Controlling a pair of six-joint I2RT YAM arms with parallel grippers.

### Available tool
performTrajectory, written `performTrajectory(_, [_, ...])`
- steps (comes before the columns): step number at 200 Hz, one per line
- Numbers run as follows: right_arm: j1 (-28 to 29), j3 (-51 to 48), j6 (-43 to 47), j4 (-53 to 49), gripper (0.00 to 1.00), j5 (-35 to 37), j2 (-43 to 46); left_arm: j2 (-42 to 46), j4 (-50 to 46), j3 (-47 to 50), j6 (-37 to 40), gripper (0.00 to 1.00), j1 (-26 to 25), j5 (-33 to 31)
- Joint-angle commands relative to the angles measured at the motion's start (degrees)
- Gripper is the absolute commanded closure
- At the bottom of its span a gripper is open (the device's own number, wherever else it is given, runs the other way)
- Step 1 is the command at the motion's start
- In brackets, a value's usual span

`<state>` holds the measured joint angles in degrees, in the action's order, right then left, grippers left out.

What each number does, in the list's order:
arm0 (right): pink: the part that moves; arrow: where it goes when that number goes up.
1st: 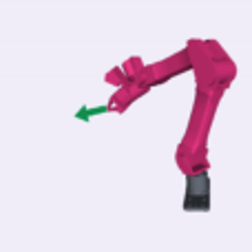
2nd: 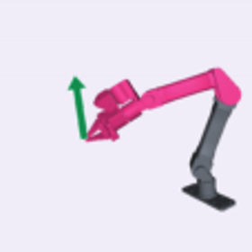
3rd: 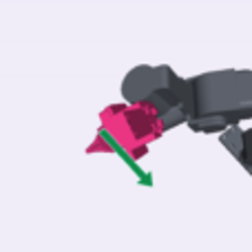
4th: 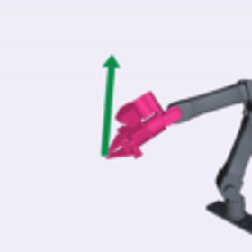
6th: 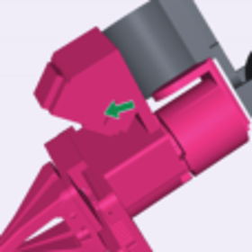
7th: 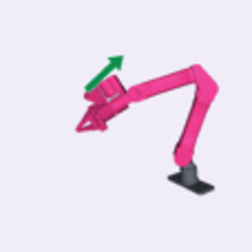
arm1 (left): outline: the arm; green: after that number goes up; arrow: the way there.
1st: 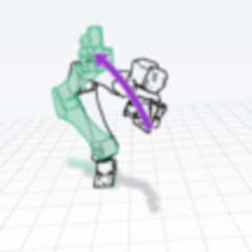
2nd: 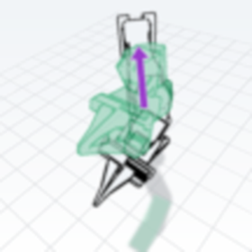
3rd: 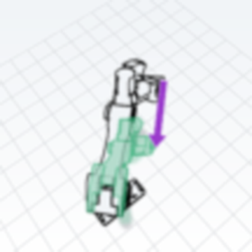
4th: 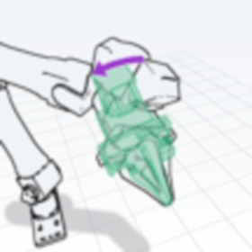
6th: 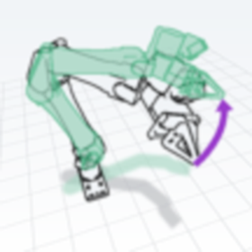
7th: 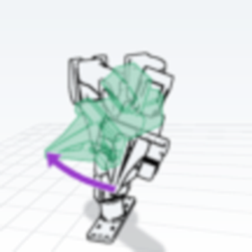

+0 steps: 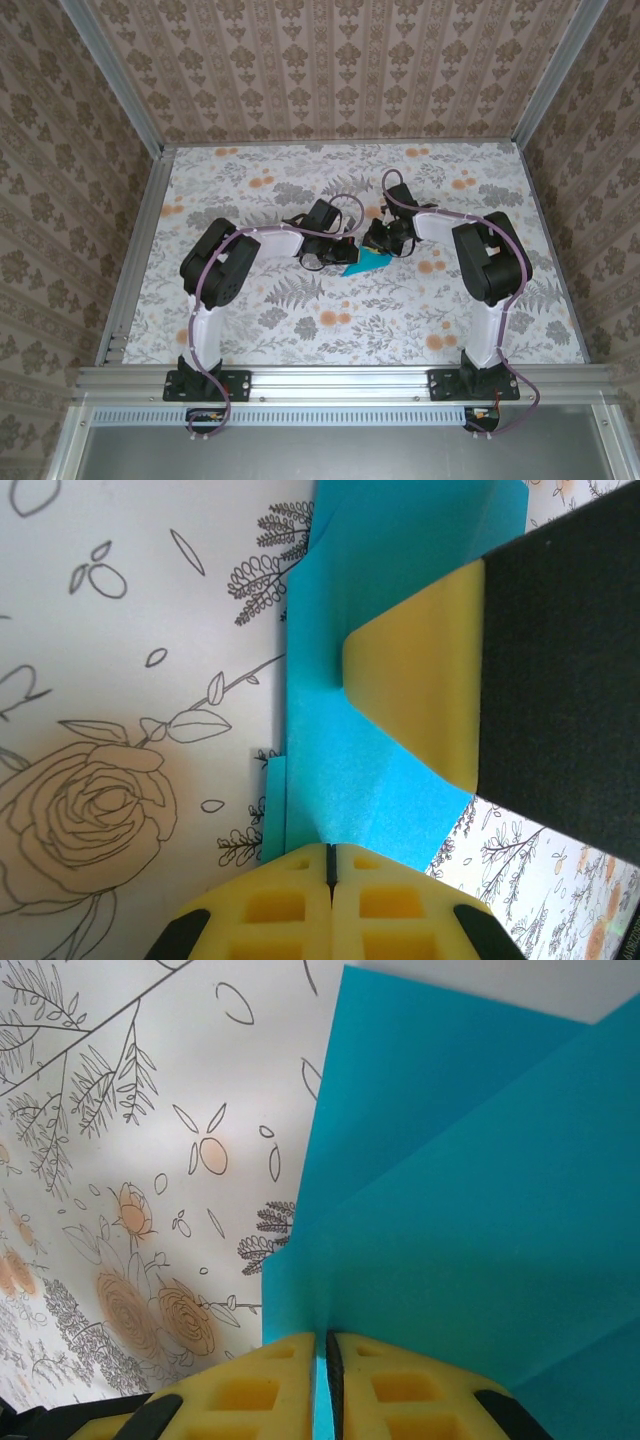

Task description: Fold a paper plane with a square sheet of paper (pick it up from the middle)

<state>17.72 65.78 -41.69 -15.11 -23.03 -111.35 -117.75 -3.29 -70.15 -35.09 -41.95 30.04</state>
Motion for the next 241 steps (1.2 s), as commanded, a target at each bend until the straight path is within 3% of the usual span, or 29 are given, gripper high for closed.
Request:
performTrajectory(1, [-1.4, -1.81, 1.85, 0.4, 0.86, 1.69, -1.5, -3.86, -6.99, 1.07, 0.46, 1.0, -0.31, -1.83])
performTrajectory(92, [-3.97, -7.68, 4.19, 16.67, 0.86, -11.12, 2.33, -3.97, -7.66, 1.51, 0.55, 1.0, -0.32, -1.92])
performTrajectory(161, [-0.93, -9.87, 4.49, 13.28, 0.88, -8.78, 2.98, -4.17, -8.63, 0.72, 0.9, 1.0, -0.33, -2.27])
performTrajectory(241, [-7.07, -9.62, 6.34, 15.36, 0.89, -8.49, 1.57, -3.99, -11.2, 1.33, 1.59, 1.0, -0.28, -2.97])
